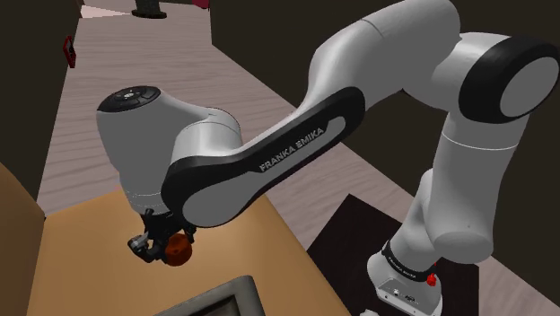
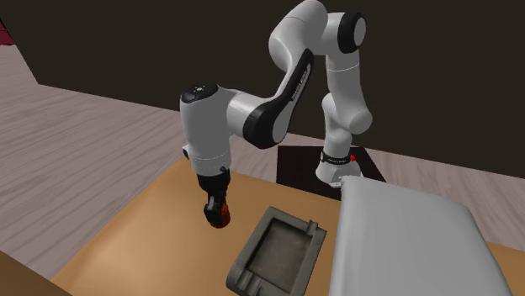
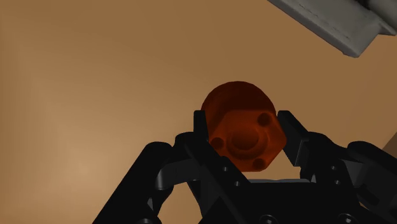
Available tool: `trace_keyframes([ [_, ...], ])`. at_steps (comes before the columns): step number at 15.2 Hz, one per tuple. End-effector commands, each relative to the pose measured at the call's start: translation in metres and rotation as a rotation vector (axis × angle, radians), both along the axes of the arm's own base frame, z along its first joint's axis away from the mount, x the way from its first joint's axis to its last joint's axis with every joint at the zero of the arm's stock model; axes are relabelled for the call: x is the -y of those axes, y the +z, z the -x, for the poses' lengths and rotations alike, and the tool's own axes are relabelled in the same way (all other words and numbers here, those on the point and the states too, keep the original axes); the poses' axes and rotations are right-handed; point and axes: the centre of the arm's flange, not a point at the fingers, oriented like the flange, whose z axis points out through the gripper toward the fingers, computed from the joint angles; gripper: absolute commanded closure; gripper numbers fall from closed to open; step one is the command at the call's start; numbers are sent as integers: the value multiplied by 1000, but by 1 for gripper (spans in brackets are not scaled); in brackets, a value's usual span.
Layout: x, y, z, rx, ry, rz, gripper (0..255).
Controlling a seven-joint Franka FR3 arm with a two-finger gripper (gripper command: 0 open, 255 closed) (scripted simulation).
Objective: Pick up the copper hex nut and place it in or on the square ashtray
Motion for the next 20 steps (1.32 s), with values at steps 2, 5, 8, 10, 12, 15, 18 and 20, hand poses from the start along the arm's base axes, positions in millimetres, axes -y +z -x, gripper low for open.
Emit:
trace_keyframes([
  [2,0,16,1,0,0,0,255],
  [5,0,32,1,0,0,0,255],
  [8,0,48,1,0,0,0,255],
  [10,-5,51,13,0,0,0,255],
  [12,-14,51,37,0,0,0,255],
  [15,-28,50,74,0,0,0,255],
  [18,-43,50,111,0,0,0,255],
  [20,-52,50,136,0,0,0,255],
])
